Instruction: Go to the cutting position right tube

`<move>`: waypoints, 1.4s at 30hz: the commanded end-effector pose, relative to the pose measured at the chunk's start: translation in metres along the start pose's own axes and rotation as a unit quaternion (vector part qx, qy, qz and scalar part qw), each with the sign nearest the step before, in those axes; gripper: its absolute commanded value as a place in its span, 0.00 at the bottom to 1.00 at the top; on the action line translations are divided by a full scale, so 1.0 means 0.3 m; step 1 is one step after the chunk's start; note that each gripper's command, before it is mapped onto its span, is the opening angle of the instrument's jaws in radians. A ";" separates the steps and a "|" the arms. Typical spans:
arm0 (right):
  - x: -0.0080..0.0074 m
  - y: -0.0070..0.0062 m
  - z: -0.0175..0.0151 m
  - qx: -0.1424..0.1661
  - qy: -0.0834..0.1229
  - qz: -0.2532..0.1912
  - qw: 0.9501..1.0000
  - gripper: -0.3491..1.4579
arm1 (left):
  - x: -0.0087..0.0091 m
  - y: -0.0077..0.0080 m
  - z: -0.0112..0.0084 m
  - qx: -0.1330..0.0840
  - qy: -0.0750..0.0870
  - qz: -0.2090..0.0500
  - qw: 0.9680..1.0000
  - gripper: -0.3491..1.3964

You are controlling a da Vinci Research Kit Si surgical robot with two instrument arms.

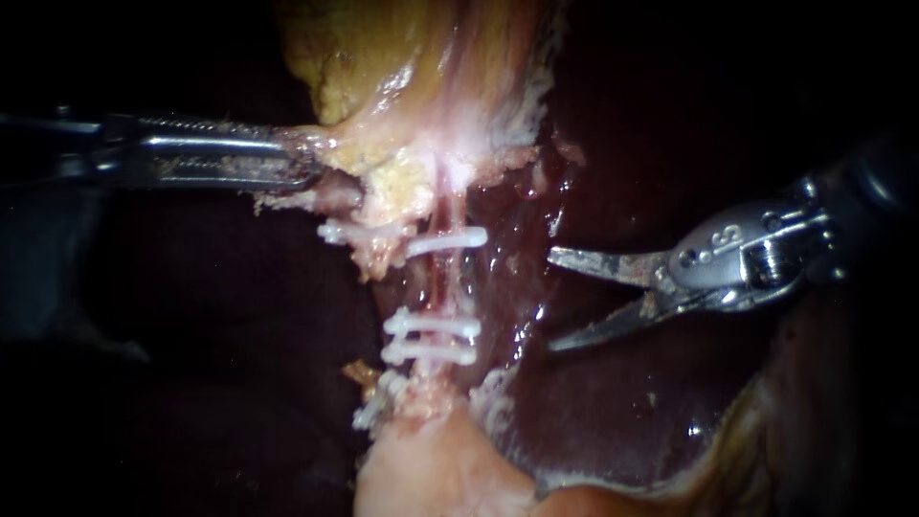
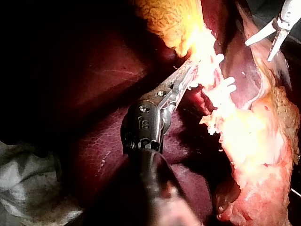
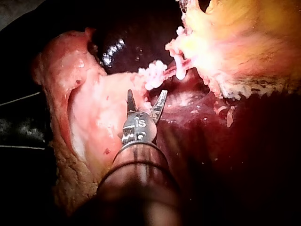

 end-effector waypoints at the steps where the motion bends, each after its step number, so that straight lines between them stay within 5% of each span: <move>1: 0.0000 -0.0001 0.000 0.000 0.000 0.000 1.000 0.99 | 0.0005 0.0002 -0.0006 -0.001 0.000 -0.001 1.000 0.00; 5: 0.0001 -0.0001 0.000 0.000 0.000 0.000 1.000 0.99 | 0.0059 0.0012 -0.0058 -0.008 0.000 -0.002 1.000 0.00; 10: 0.0001 -0.0002 0.000 0.000 0.000 0.000 1.000 0.99 | 0.0151 0.0036 -0.0160 -0.011 0.021 0.006 1.000 0.00; 15: 0.0002 -0.0001 0.000 0.001 0.000 0.000 1.000 0.99 | 0.0182 0.0051 -0.0218 -0.012 0.028 0.008 1.000 0.00; 28: 0.0031 -0.0001 0.008 0.023 0.018 0.005 1.000 0.99 | 0.0179 0.0051 -0.0221 -0.012 0.028 0.008 1.000 0.00; 42: 0.0032 0.0004 0.032 0.064 0.045 0.040 0.996 0.99 | 0.0177 0.0051 -0.0222 -0.012 0.028 0.008 1.000 0.00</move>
